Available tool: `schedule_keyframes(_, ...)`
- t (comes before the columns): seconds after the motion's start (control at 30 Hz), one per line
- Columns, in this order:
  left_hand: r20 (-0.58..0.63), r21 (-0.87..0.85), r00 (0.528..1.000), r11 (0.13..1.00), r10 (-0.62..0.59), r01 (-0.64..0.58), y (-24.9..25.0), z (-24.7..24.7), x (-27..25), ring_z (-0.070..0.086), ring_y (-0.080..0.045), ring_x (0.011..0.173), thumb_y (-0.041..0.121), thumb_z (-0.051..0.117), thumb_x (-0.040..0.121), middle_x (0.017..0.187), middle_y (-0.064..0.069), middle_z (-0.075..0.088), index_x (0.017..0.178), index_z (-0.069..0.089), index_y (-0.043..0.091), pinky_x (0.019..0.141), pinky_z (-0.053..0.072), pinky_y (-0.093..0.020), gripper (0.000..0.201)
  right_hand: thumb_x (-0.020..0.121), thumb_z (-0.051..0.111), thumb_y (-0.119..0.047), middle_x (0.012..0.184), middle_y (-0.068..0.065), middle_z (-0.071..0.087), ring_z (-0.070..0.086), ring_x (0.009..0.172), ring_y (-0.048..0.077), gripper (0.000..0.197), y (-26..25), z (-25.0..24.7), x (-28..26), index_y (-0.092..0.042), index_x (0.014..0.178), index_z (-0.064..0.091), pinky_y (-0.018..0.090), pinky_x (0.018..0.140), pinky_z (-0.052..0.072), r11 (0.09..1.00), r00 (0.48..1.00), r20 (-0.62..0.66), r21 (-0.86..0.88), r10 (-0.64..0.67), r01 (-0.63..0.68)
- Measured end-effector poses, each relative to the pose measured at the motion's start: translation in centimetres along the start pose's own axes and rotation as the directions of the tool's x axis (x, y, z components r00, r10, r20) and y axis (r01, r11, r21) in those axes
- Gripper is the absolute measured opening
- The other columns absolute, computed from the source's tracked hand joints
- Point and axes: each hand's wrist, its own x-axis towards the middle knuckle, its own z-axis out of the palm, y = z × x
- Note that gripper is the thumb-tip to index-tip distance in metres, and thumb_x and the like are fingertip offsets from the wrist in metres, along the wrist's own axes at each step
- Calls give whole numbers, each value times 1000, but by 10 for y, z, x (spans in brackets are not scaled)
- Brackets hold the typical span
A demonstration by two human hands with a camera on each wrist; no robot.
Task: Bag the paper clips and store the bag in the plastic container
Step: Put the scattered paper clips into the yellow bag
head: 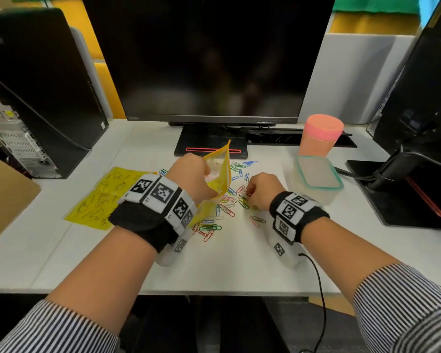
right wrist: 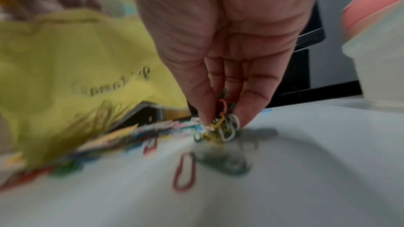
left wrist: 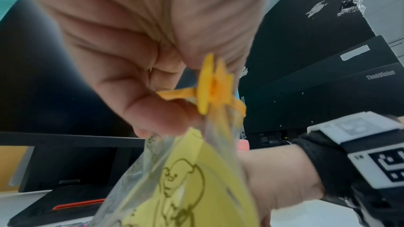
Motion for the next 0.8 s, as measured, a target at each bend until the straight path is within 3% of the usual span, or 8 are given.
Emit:
schedule_keyframes(0.1, 34, 11, 999, 1000, 8, -8, 6, 4, 1, 52, -17, 113, 37, 72, 78, 122, -2, 54, 118, 61, 18, 88, 43, -27, 45, 74, 70, 0, 85, 9, 67, 58, 65, 18, 16, 8, -17, -7, -15, 70, 65, 25, 61, 51, 932, 994, -45, 354, 95, -73)
schedule_keyframes(0.23, 68, 1, 997, 999, 32, -32, 13, 16, 3, 52, -19, 119, 40, 74, 75, 127, -3, 54, 121, 61, 13, 93, 44, -29, 55, 73, 71, 8, 75, 14, 65, 57, 57, 22, 21, -9, -52, -32, -12, 73, 64, 23, 50, 54, 534, 998, -36, 845, 51, 3)
schedule_keyframes(0.3, 73, 1, 996, 999, 43, -43, 17, 20, 4, 52, -21, 117, 43, 75, 73, 124, -6, 56, 119, 63, 10, 92, 44, -30, 58, 74, 71, 7, 76, 15, 65, 57, 58, 21, 18, -24, -59, -40, -10, 76, 65, 24, 52, 55, 471, 998, -62, 880, -9, 59)
schedule_keyframes(0.4, 66, -3, 997, 999, 47, -47, 21, 23, 4, 54, -21, 113, 43, 76, 71, 113, -6, 57, 116, 65, 6, 89, 46, -30, 59, 73, 74, 3, 72, 10, 65, 60, 60, 20, 16, -42, -51, -42, -7, 84, 66, 27, 56, 56, 581, 996, -82, 810, -15, 76)
schedule_keyframes(0.53, 31, 4, 999, 999, 40, -40, 19, 22, 5, 56, -20, 107, 41, 78, 70, 116, -6, 59, 111, 63, 9, 82, 45, -28, 55, 70, 80, -12, 80, 6, 71, 66, 67, 18, 29, -48, -39, -38, -8, 96, 68, 31, 70, 58, 723, 997, -75, 688, -11, 60)
schedule_keyframes(0.67, 36, 12, 999, 1000, 14, -14, 13, 19, 6, 51, -14, 93, 40, 76, 72, 106, -2, 58, 91, 57, 12, 80, 44, -27, 38, 82, 66, -7, 81, 10, 69, 67, 66, 20, 7, -38, -44, -32, -15, 84, 66, 29, 61, 57, 716, 981, -186, 692, 52, 93)
schedule_keyframes(0.73, 22, 14, 1000, 1000, 4, -5, 7, 13, 7, 54, -17, 105, 39, 74, 75, 113, -3, 59, 105, 63, 9, 86, 44, -27, 44, 83, 64, -4, 91, 13, 68, 63, 67, 20, 13, -22, -41, -23, -12, 92, 64, 30, 60, 56, 788, 986, -148, 614, 76, 32)
schedule_keyframes(0.8, -10, 0, 1000, 1000, -11, 11, 1, 4, 6, 52, -19, 119, 37, 73, 78, 128, -3, 56, 124, 60, 14, 94, 43, -28, 53, 82, 66, -10, 116, 13, 64, 62, 90, 24, 36, -2, -31, -16, -11, 117, 59, 34, 81, 54, 961, 999, 15, 272, 51, -53)
